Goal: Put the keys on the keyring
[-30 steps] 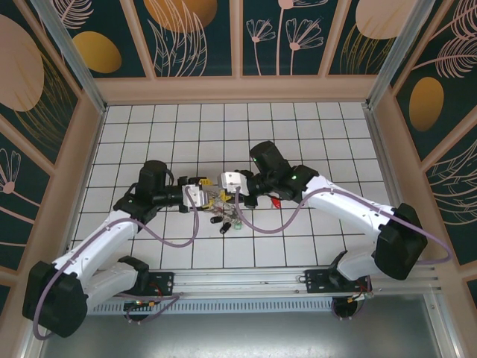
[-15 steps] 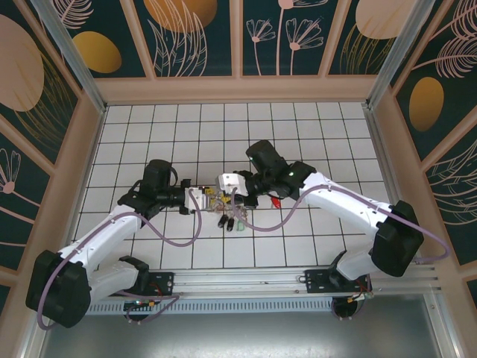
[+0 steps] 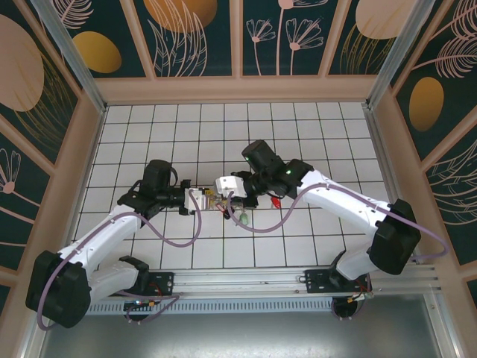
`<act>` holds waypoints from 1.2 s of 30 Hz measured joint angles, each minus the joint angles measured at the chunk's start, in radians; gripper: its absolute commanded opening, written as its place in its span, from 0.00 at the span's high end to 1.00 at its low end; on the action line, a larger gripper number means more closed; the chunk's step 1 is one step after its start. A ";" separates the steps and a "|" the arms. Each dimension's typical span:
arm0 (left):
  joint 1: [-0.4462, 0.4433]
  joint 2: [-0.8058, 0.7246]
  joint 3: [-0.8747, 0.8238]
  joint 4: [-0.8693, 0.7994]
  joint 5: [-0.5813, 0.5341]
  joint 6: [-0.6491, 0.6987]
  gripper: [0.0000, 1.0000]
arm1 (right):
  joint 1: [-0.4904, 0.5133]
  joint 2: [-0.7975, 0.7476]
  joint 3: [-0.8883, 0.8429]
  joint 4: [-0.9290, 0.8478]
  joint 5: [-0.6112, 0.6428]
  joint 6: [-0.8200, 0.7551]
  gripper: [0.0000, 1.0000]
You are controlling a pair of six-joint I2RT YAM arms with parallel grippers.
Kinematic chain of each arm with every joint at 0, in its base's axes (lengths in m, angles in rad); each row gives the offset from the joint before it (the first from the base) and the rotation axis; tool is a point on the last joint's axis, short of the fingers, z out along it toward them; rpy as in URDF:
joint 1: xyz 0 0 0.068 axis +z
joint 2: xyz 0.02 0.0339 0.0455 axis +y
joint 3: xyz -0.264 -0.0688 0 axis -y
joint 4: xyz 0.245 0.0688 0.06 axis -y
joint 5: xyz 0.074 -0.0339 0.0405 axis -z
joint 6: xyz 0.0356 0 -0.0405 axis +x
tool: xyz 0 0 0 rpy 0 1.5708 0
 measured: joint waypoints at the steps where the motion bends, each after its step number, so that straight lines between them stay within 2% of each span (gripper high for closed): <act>1: 0.000 0.000 0.002 -0.005 0.000 0.002 1.00 | 0.002 0.002 0.006 -0.009 0.010 -0.013 1.00; 13: -0.001 0.000 0.014 -0.051 0.002 0.031 1.00 | 0.056 0.014 0.059 -0.114 0.132 -0.171 1.00; 21: -0.004 0.012 0.062 -0.146 0.024 0.086 1.00 | 0.116 0.037 0.130 -0.200 0.208 -0.270 1.00; 28: -0.056 0.076 0.112 -0.225 0.008 0.145 1.00 | 0.135 0.037 0.130 -0.251 0.219 -0.332 1.00; 36: -0.060 0.077 0.120 -0.235 0.007 0.167 1.00 | 0.139 0.037 0.126 -0.254 0.209 -0.390 1.00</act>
